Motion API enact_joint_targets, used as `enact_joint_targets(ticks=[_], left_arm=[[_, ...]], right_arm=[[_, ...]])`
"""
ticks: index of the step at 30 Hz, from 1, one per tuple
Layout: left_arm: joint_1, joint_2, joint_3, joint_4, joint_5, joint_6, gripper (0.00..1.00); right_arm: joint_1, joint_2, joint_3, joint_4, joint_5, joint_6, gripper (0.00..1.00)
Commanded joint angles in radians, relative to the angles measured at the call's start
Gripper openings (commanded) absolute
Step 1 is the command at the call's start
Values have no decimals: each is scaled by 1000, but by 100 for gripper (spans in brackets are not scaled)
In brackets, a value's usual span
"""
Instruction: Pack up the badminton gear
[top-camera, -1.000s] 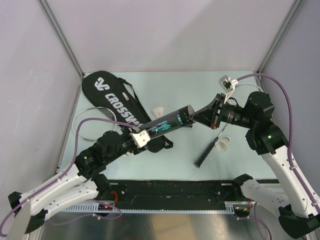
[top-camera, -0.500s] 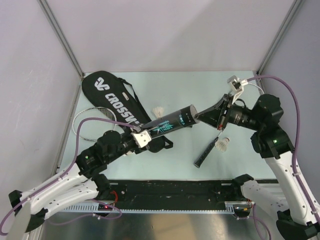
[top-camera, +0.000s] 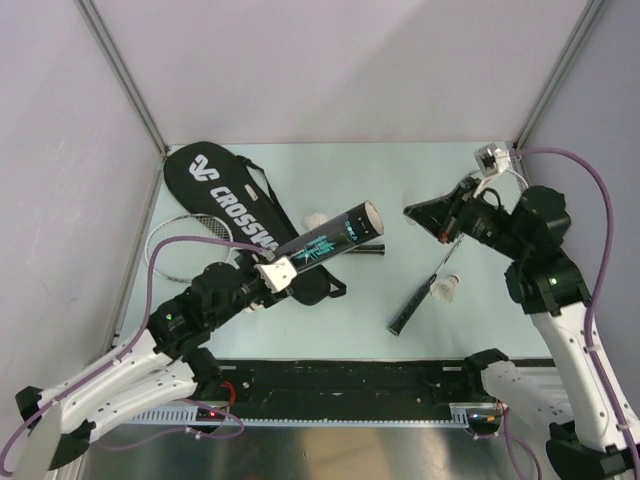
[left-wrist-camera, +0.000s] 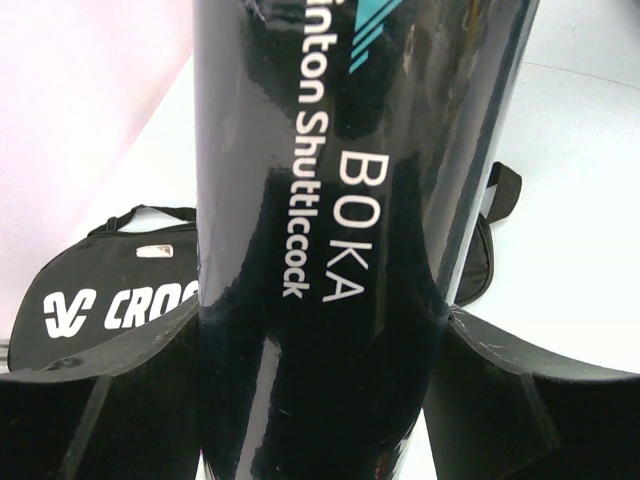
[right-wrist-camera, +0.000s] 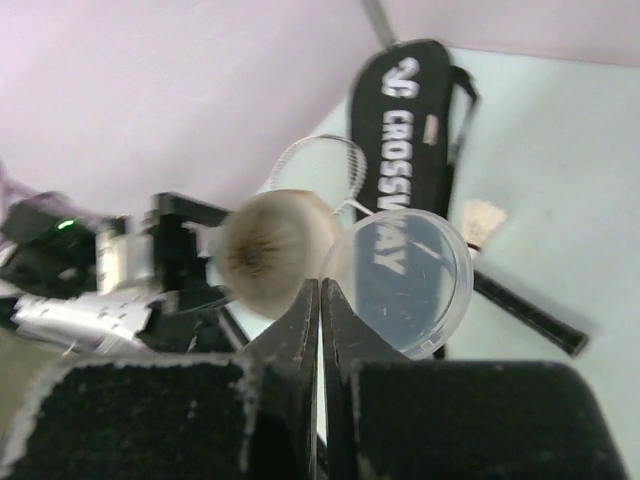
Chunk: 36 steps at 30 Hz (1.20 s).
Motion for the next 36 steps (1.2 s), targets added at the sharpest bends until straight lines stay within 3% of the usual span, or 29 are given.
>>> enact_joint_targets(ticks=[1,7,14,19,22,27,31,36], left_arm=[[3,-30,-3,54,-34,-19,38],[3,-67,4,55,-3,-43,38],[3,-79,15,55,45,-89,39],[2,-87,14,56,28,-97,39],[3,-88,13,56,15,-100,39],[1,-93,15,55,-10,-102,39],[2,-97,17,56,-12,-104,39],[2,-95,20,56,-4,-110,39]], right_arm=[[-3,103,-9,-81,251,-44,0],[11,291,-116,22,395,-31,0],[51,616,-125,67,598,-23,0],[65,742,-118,117,697,-14,8],[68,775,-116,135,746,-16,11],[66,795,-109,98,808,-8,26],[74,766,-67,-63,892,-5,40],[99,682,-48,-282,1021,-50,46]])
